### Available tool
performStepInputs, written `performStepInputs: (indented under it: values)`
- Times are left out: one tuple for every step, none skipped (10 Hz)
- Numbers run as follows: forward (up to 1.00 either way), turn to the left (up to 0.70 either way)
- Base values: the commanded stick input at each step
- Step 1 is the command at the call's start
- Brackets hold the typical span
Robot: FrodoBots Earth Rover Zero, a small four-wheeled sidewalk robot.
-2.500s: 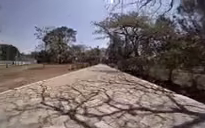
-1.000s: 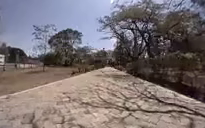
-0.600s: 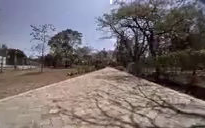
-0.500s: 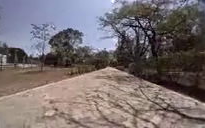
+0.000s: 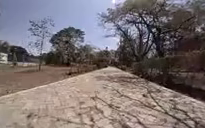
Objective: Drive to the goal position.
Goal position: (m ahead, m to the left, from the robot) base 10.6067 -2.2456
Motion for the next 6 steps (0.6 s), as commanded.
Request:
performStepInputs:
  values:
    - [1.0, 0.0]
    - [1.0, 0.0]
    - [1.0, 0.0]
    - [1.0, 0.0]
    - [1.0, 0.0]
    - [1.0, 0.0]
